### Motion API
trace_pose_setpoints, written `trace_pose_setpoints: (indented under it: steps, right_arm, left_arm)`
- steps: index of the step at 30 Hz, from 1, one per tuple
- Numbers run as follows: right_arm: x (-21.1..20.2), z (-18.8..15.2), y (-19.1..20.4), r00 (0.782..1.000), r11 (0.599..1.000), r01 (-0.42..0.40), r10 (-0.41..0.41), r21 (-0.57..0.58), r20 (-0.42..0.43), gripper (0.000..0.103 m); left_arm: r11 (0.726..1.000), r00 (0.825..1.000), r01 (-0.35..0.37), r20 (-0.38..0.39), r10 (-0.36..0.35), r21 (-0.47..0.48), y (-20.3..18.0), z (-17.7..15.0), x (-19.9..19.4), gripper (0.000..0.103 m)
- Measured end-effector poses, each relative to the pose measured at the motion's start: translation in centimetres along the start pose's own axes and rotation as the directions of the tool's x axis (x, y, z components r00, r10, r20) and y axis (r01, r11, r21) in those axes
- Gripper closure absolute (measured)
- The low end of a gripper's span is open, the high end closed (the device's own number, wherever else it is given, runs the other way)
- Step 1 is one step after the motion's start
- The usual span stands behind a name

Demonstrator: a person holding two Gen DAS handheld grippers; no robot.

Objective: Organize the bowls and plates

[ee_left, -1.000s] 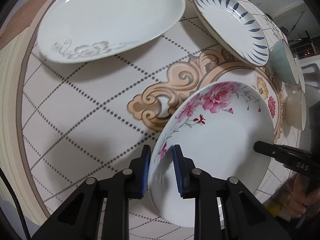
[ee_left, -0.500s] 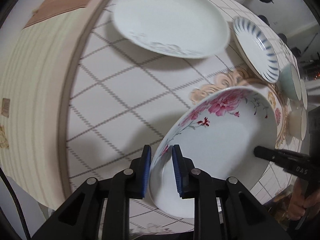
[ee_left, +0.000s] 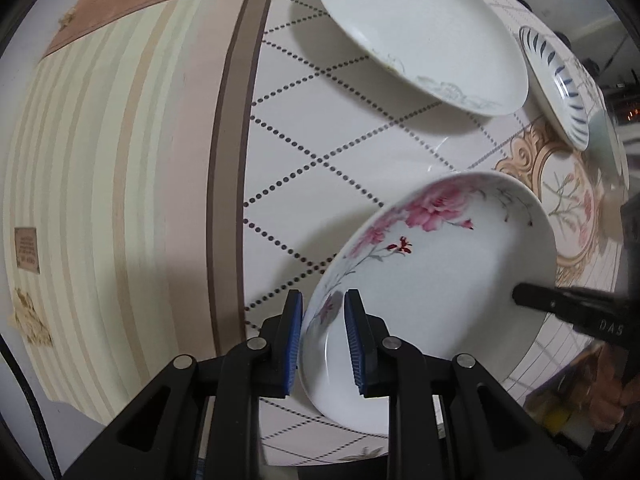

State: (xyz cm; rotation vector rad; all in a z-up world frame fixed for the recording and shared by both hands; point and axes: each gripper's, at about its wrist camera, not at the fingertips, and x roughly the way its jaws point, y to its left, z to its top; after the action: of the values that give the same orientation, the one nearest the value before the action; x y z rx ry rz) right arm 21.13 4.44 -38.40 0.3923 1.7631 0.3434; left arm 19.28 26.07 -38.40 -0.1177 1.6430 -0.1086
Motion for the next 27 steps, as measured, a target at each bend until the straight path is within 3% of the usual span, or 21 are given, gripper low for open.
trace_pose_setpoints:
  steps: [4, 10, 11, 12, 13, 14, 15, 17, 19, 23, 27]
  right_arm:
    - [1.0, -0.1, 1.2, 1.000, 0.999, 0.030, -0.030, 0.030, 0.002, 0.086]
    - [1.8, -0.2, -2.2, 0.998, 0.996, 0.062, -0.062, 0.056, 0.000, 0.082]
    - [1.5, -0.3, -2.1, 0.996, 0.994, 0.086, -0.086, 0.063, 0.010, 0.072]
    - [0.2, -0.9, -3.3, 0.994, 0.993, 0.100, -0.102, 0.070, 0.029, 0.054]
    - [-0.7, -0.8, -3.5, 0.993, 0.992, 0.098, -0.104, 0.081, 0.064, 0.045]
    - [-1.6, -0.8, -3.6, 0.991, 0.992, 0.082, -0.091, 0.095, 0.103, 0.030]
    - [-2.5, -0.6, -3.8, 0.987, 0.992, 0.057, -0.073, 0.115, 0.142, 0.016]
    - [-4.4, -0.3, -4.2, 0.973, 0.987, -0.003, -0.034, 0.161, 0.229, 0.002]
    - [-5.9, 0.3, -4.4, 0.945, 0.978, -0.086, 0.019, 0.192, 0.326, 0.000]
    - [-6.5, 2.7, -4.2, 0.908, 0.963, -0.184, 0.088, 0.200, 0.410, 0.000]
    - [-4.5, 6.2, -3.9, 0.934, 0.948, -0.226, 0.145, 0.224, 0.327, 0.000]
  left_arm:
    - [0.999, 0.999, 0.033, -0.007, -0.033, 0.017, 0.7, 0.3, 0.2, 0.084]
    - [0.998, 0.999, 0.053, 0.002, -0.054, 0.022, 1.1, 1.1, -0.2, 0.080]
    - [0.998, 0.998, 0.058, 0.004, -0.058, 0.008, 1.8, 1.1, -0.6, 0.078]
    - [0.997, 0.997, 0.074, 0.005, -0.074, -0.010, 2.3, 1.2, -1.0, 0.074]
    - [0.995, 0.996, 0.094, 0.010, -0.094, -0.027, 3.3, 0.7, -1.6, 0.071]
    - [0.993, 0.994, 0.106, 0.013, -0.105, -0.043, 4.0, 1.0, -2.1, 0.069]
    - [0.992, 0.994, 0.110, 0.016, -0.109, -0.055, 4.5, 1.3, -2.4, 0.062]
    - [0.987, 0.990, 0.137, 0.028, -0.135, -0.083, 5.5, 2.5, -3.1, 0.043]
    - [0.979, 0.984, 0.174, 0.053, -0.169, -0.104, 6.0, 3.9, -3.4, 0.021]
    - [0.959, 0.964, 0.257, 0.107, -0.244, -0.124, 6.0, 7.5, -3.6, 0.011]
    - [0.940, 0.952, 0.300, 0.111, -0.285, -0.160, 5.5, 12.0, -2.0, 0.010]
